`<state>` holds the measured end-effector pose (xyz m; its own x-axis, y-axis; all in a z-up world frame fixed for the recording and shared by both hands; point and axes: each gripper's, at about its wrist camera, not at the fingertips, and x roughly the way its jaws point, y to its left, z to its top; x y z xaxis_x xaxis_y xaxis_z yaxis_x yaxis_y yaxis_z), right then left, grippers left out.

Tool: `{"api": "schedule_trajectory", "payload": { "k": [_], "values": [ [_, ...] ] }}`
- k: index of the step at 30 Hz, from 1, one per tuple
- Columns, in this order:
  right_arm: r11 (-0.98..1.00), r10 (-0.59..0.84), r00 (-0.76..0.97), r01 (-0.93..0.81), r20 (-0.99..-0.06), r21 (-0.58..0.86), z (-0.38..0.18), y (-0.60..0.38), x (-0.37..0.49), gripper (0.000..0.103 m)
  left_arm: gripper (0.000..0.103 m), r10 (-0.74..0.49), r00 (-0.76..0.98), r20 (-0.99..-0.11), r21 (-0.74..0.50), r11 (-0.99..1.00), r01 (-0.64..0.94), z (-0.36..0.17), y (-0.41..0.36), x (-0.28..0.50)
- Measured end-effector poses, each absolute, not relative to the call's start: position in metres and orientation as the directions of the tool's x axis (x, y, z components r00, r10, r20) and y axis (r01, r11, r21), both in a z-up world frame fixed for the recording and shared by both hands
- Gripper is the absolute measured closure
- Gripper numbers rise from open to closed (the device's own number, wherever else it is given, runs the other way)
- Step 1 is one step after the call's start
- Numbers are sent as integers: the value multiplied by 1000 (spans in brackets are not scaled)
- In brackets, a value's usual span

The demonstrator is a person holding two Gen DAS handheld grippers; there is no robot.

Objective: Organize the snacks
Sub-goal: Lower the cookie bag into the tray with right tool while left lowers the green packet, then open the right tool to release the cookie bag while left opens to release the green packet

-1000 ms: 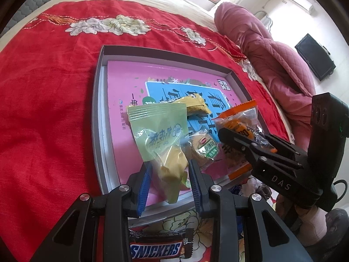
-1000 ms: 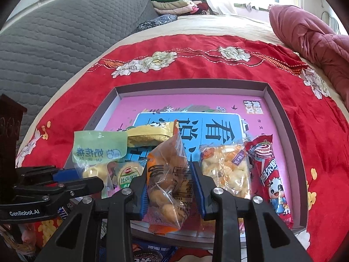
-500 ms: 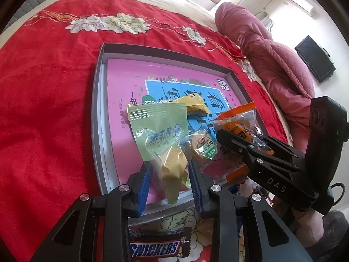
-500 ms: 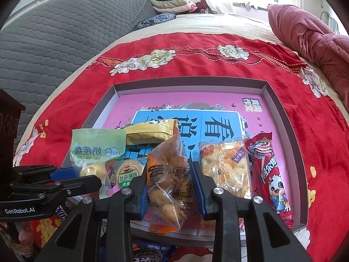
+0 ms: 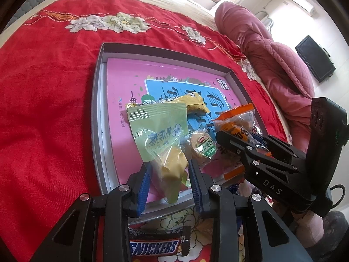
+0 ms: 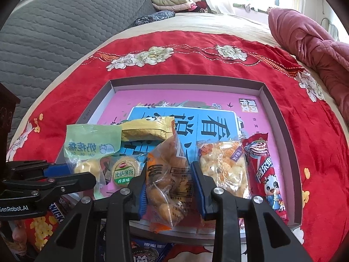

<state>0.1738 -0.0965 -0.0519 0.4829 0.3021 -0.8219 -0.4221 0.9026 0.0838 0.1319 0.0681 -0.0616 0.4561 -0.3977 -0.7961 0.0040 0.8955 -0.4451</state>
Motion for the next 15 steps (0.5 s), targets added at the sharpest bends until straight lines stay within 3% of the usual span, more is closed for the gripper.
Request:
{"api": "schedule_trajectory", "payload": {
  "k": [15],
  "values": [
    [914, 285, 502, -398, -817, 74, -49, -104, 173, 60, 68, -405, 453, -794, -453, 891, 3, -60, 71, 132]
  ]
}}
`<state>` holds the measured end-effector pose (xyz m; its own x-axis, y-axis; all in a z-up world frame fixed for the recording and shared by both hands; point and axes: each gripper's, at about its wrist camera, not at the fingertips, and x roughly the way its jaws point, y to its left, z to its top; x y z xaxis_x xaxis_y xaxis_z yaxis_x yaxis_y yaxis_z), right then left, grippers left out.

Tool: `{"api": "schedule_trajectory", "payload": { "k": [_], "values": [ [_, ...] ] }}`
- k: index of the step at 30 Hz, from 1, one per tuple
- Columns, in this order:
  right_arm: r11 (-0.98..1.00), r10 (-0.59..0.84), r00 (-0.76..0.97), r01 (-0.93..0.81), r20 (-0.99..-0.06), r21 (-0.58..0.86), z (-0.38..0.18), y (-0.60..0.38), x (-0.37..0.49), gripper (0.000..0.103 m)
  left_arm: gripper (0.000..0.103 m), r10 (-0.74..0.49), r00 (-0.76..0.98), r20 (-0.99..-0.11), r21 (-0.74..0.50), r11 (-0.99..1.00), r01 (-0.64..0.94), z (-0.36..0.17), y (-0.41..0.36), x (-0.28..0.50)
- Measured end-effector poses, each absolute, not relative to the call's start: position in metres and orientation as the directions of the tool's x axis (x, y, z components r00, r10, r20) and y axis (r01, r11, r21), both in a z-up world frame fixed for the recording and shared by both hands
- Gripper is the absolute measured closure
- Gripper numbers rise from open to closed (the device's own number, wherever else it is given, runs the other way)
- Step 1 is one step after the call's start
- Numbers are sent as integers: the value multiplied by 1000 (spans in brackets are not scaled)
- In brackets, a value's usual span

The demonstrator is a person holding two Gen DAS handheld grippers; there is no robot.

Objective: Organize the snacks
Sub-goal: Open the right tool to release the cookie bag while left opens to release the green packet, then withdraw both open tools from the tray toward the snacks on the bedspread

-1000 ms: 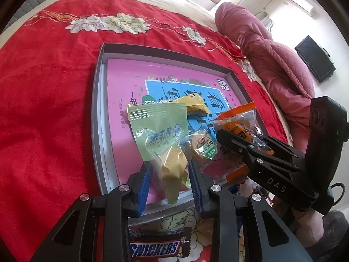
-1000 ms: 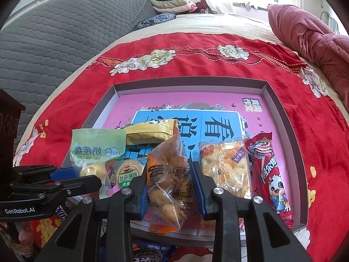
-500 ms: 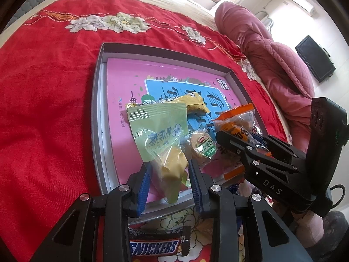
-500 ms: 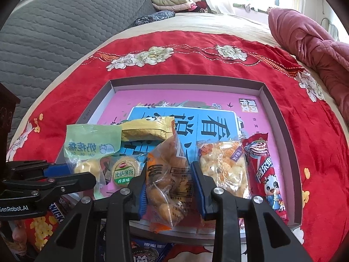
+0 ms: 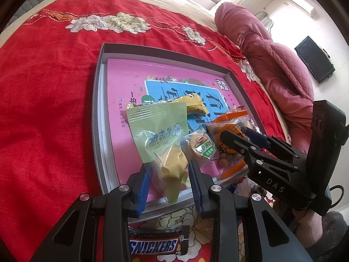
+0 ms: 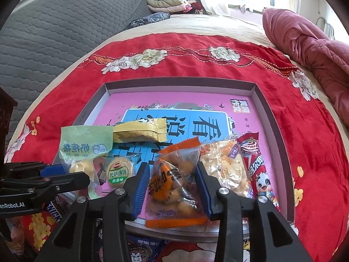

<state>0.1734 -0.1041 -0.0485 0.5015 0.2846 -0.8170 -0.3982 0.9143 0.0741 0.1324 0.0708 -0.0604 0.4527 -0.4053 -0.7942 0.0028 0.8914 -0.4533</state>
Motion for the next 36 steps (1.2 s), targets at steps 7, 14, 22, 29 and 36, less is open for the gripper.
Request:
{"api": "schedule_trajectory", "payload": {
  "k": [7, 14, 22, 29, 36],
  "values": [
    [916, 292, 511, -392, -808, 82, -43, -109, 171, 60, 68, -409, 452, -792, -462, 887, -8, -59, 73, 132],
    [919, 292, 526, -384, -799, 83, -37, -113, 169, 52, 60, -415, 459, -785, -468, 884, -2, -54, 74, 130],
    [925, 305, 548, -365, -779, 105, -25, -123, 168, 51, 57, -413, 475, -777, -469, 883, 0, -46, 76, 127],
    [927, 319, 567, -352, -760, 127, -12, -134, 166, 51, 56, -414, 490, -767, -476, 880, -1, -39, 81, 125],
    [931, 322, 583, -336, -746, 140, 0, -144, 163, 51, 55, -416, 513, -751, -483, 875, 3, -30, 86, 120]
  ]
}}
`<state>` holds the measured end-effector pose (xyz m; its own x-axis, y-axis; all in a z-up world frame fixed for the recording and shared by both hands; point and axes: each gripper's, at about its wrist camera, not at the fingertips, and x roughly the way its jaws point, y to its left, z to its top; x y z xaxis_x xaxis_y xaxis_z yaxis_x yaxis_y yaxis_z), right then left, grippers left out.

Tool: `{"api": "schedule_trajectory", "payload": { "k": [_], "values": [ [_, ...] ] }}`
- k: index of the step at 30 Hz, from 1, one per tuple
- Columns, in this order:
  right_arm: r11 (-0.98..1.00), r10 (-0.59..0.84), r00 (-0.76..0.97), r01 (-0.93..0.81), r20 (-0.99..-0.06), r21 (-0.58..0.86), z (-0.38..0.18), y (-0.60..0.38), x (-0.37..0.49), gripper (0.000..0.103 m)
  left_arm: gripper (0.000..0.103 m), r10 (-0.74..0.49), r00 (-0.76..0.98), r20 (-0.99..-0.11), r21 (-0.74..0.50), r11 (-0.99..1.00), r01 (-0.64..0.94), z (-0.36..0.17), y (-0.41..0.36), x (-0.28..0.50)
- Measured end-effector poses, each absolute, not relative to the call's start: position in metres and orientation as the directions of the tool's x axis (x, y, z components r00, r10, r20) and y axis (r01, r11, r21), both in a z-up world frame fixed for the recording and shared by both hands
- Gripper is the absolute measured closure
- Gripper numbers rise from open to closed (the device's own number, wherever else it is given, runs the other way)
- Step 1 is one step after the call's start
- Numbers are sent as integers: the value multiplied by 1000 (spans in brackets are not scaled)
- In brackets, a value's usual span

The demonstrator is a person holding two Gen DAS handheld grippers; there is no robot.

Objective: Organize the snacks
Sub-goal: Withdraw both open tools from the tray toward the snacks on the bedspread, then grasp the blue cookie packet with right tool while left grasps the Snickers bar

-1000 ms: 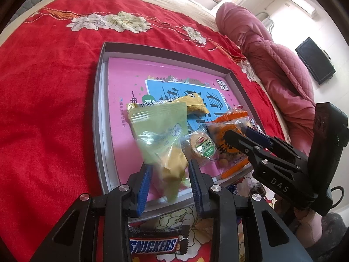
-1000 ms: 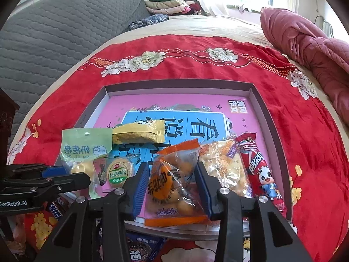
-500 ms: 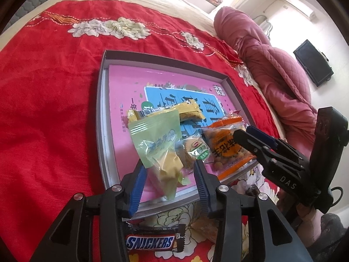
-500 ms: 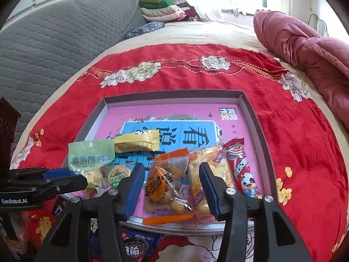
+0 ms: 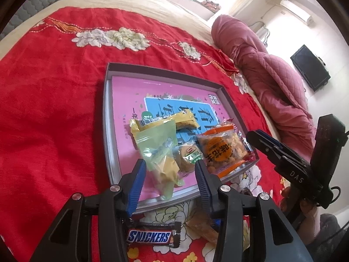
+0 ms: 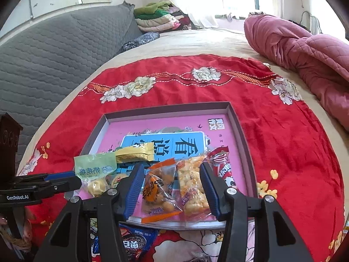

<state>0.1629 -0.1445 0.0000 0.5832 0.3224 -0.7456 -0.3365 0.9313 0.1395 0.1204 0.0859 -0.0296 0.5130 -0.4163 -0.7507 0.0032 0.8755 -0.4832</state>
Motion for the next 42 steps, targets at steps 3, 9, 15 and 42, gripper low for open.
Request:
{"api": "schedule_trajectory", "payload": {
  "k": [3, 9, 15, 42],
  "values": [
    [931, 325, 587, -335, -742, 142, 4, -148, 160, 50, 54, -419, 520, -744, -487, 873, 6, -26, 87, 118],
    [929, 334, 587, -336, -738, 153, 8, -154, 153, 50, 44, -421, 527, -738, -489, 872, 13, -22, 89, 114],
    [924, 348, 575, -344, -740, 167, 10, -156, 145, 50, 43, -420, 531, -735, -488, 872, 14, -19, 90, 111],
    [885, 424, 490, -403, -762, 233, 6, -148, 112, 38, 40, -390, 515, -763, -449, 893, 10, -16, 88, 93]
  ]
}}
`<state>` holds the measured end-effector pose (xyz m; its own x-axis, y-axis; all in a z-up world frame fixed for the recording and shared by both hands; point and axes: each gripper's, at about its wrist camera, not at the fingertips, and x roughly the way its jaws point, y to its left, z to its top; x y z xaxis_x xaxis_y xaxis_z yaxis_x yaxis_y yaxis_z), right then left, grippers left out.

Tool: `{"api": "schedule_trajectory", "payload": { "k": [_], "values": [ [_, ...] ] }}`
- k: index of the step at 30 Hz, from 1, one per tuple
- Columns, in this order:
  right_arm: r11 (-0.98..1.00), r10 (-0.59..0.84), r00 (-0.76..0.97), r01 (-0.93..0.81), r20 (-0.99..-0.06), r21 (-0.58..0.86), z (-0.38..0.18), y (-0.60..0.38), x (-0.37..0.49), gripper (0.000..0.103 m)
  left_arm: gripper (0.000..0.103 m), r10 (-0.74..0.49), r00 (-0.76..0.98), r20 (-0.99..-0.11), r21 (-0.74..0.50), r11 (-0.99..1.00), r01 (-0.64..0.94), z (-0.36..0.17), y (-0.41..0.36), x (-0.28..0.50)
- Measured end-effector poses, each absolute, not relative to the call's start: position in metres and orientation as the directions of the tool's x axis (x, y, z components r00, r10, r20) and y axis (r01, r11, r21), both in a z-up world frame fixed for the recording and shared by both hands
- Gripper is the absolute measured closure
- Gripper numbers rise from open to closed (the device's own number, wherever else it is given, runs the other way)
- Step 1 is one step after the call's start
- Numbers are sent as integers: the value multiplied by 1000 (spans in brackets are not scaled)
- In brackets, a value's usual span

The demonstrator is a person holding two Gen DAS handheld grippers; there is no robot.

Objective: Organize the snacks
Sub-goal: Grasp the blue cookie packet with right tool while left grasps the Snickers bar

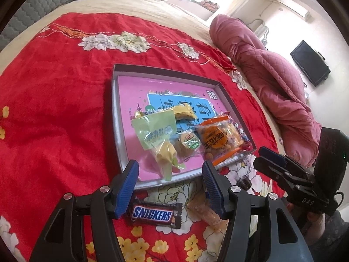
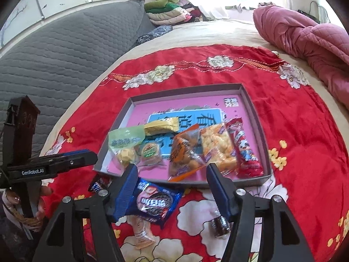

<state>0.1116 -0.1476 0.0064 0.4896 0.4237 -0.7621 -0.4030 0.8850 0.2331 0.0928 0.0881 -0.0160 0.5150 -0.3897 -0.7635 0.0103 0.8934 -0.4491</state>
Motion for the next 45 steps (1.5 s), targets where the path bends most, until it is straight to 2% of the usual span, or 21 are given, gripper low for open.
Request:
{"api": "schedule_trajectory", "payload": {
  "k": [20, 40, 45],
  "values": [
    [840, 483, 385, -457, -787, 292, -13, -127, 91, 35, 39, -354, 494, -794, -415, 910, -14, -15, 80, 69],
    [842, 525, 255, -292, -812, 453, -56, -135, 105, 35, 39, -428, 364, -827, -508, 846, -159, -57, 94, 50],
    [845, 524, 221, -259, -822, 469, -71, -133, 112, 29, 39, -435, 360, -825, -520, 833, -186, -66, 97, 51]
  ]
}}
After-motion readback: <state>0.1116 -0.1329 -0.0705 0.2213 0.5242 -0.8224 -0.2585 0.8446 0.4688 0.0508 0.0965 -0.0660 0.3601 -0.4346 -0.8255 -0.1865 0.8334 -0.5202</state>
